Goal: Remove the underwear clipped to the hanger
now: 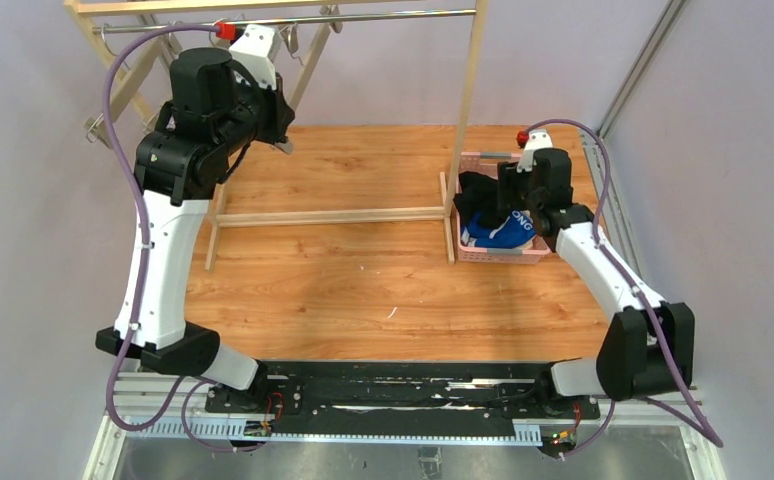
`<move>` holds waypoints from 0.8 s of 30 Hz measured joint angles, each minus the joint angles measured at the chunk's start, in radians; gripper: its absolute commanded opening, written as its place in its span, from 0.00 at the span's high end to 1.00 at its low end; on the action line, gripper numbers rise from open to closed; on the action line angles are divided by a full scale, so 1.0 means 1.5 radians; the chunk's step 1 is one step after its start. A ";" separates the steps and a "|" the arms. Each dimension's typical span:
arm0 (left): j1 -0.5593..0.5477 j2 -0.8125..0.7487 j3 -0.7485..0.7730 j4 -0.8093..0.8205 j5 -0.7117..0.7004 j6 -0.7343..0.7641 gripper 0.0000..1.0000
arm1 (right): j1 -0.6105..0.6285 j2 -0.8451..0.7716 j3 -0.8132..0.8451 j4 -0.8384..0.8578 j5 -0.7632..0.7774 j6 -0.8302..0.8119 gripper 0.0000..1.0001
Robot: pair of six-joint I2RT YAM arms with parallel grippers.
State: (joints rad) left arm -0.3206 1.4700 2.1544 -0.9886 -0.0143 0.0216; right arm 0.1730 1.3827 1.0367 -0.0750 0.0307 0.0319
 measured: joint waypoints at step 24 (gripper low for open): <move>0.004 -0.062 -0.069 0.086 0.012 -0.012 1.00 | -0.001 -0.142 -0.068 0.012 0.012 -0.004 0.28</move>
State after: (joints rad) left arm -0.3153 1.3766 2.0510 -0.8593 0.0032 0.0032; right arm 0.1722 1.1690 0.9352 -0.0563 0.0494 0.0257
